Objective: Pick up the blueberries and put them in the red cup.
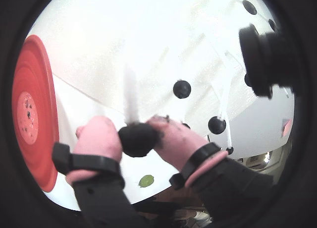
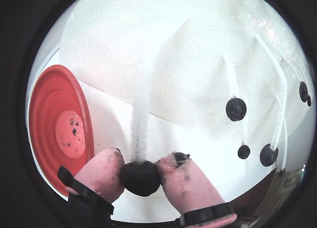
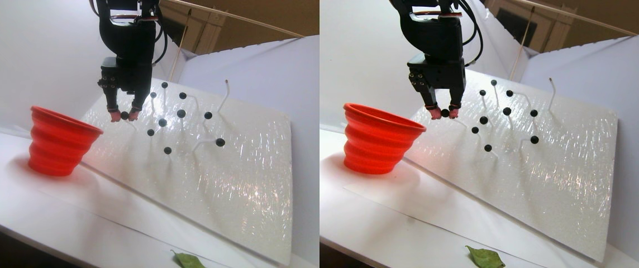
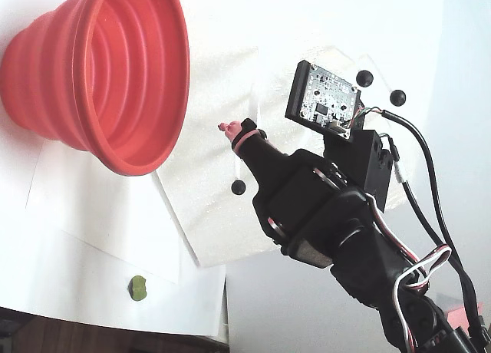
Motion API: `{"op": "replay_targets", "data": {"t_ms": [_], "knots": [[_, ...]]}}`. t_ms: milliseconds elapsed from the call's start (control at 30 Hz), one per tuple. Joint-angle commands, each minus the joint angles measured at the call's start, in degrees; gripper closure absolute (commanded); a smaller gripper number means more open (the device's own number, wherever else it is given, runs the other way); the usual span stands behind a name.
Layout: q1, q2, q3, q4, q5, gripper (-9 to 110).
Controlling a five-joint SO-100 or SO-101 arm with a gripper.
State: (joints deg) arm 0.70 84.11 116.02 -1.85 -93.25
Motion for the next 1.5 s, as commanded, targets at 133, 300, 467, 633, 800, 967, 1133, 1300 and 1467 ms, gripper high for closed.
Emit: {"op": "replay_targets", "data": {"t_ms": [133,300,467,633,800,967,1133,1300,1467], "knots": [[-0.7,8.2,-0.3,-0.5,0.6,89],[-1.2,10.4,1.4,0.3,0.8,89],[-2.1,12.9,3.0,1.7,1.2,89],[-3.5,16.1,4.9,3.5,1.9,89],[-5.4,18.0,6.2,4.7,3.3,89],[-7.6,18.5,6.7,5.1,4.8,89],[-9.5,18.3,6.7,5.2,6.7,88],[-11.2,15.8,5.4,4.9,8.6,88],[-12.0,13.4,4.9,2.7,9.8,88]]}}
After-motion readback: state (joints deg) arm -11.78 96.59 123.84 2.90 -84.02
